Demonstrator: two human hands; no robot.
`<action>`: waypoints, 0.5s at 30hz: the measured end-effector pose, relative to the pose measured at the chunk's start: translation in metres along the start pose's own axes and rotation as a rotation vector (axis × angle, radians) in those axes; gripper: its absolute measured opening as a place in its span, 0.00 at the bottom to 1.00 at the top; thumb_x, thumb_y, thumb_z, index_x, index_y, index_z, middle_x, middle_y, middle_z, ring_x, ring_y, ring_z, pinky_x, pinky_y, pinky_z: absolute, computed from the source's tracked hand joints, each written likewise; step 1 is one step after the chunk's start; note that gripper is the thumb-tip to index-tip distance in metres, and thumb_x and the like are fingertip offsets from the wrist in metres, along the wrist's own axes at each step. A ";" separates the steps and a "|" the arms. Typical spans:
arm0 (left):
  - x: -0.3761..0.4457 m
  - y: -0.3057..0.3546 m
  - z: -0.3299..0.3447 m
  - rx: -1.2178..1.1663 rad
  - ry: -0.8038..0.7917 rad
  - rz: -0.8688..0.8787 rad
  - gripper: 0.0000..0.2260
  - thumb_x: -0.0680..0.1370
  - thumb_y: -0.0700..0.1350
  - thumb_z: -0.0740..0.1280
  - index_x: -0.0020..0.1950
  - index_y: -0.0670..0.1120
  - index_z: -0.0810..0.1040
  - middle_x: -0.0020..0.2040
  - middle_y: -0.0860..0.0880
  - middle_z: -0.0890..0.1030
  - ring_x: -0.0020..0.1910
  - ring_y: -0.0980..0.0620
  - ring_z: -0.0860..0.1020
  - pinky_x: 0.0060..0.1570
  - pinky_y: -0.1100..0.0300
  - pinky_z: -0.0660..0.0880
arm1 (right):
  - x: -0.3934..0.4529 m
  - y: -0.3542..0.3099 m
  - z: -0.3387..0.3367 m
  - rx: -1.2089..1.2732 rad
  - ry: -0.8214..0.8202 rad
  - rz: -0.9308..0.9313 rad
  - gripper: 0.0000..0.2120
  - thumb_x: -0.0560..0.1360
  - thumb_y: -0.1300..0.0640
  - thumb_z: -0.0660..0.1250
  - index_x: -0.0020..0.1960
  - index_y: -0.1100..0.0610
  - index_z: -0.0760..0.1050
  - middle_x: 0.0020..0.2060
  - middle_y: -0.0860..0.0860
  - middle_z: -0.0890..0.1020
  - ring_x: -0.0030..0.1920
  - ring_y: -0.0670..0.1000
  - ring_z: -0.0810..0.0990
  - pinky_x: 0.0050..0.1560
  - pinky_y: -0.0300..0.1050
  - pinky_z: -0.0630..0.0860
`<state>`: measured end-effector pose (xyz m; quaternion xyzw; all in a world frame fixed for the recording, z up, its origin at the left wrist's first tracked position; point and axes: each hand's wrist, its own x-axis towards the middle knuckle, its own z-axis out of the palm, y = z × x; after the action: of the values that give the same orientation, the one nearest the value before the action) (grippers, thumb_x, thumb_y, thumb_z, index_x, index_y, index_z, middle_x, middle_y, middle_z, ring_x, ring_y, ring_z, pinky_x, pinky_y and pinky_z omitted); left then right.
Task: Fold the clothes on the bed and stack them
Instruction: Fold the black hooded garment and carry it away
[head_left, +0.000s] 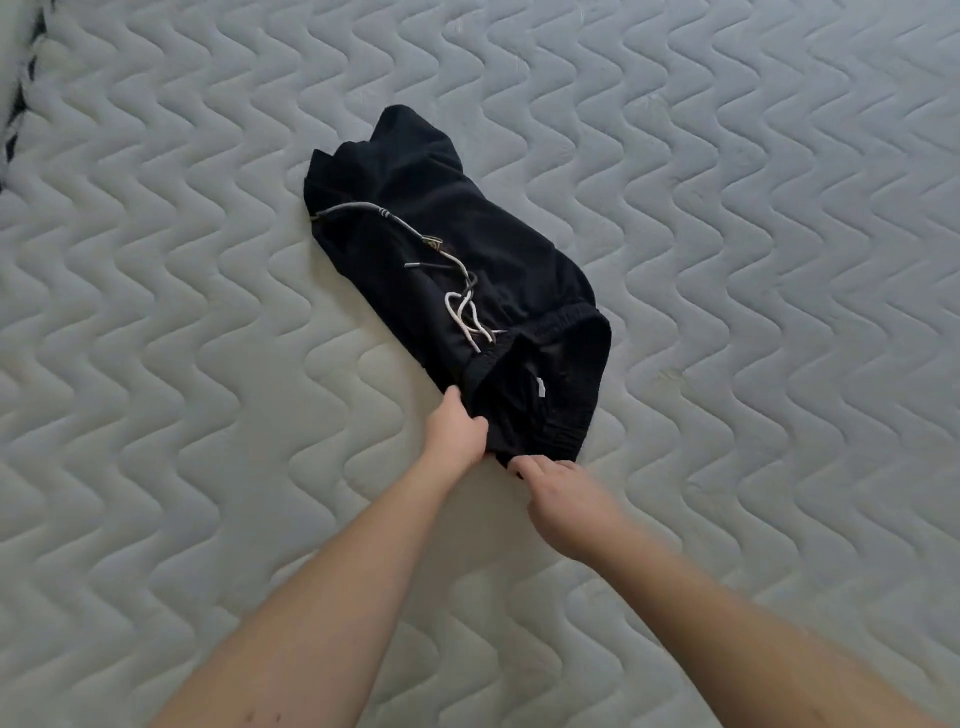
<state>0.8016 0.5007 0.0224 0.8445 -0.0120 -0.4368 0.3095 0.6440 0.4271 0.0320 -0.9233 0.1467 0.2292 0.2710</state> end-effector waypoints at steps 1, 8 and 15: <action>-0.015 -0.008 0.001 0.005 -0.025 -0.009 0.17 0.76 0.35 0.58 0.65 0.42 0.70 0.54 0.39 0.78 0.47 0.39 0.80 0.45 0.44 0.82 | -0.013 -0.003 0.002 0.072 -0.017 0.027 0.20 0.74 0.64 0.56 0.63 0.50 0.65 0.53 0.51 0.77 0.53 0.57 0.75 0.51 0.45 0.65; -0.114 -0.049 -0.017 0.118 -0.046 0.065 0.19 0.77 0.36 0.59 0.66 0.44 0.75 0.54 0.39 0.82 0.51 0.40 0.80 0.53 0.49 0.79 | -0.065 -0.020 0.009 0.462 0.126 0.348 0.04 0.79 0.52 0.60 0.50 0.47 0.64 0.42 0.47 0.79 0.41 0.52 0.77 0.40 0.48 0.72; -0.199 -0.041 -0.056 -0.410 -0.179 0.004 0.19 0.78 0.31 0.56 0.53 0.51 0.80 0.41 0.47 0.82 0.37 0.50 0.78 0.40 0.56 0.75 | -0.079 -0.010 0.012 0.981 0.228 0.889 0.41 0.72 0.47 0.74 0.77 0.55 0.55 0.72 0.57 0.66 0.69 0.59 0.69 0.66 0.54 0.69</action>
<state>0.7098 0.6206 0.1696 0.7215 0.0480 -0.5029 0.4735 0.5758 0.4536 0.0669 -0.5636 0.6278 0.1267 0.5218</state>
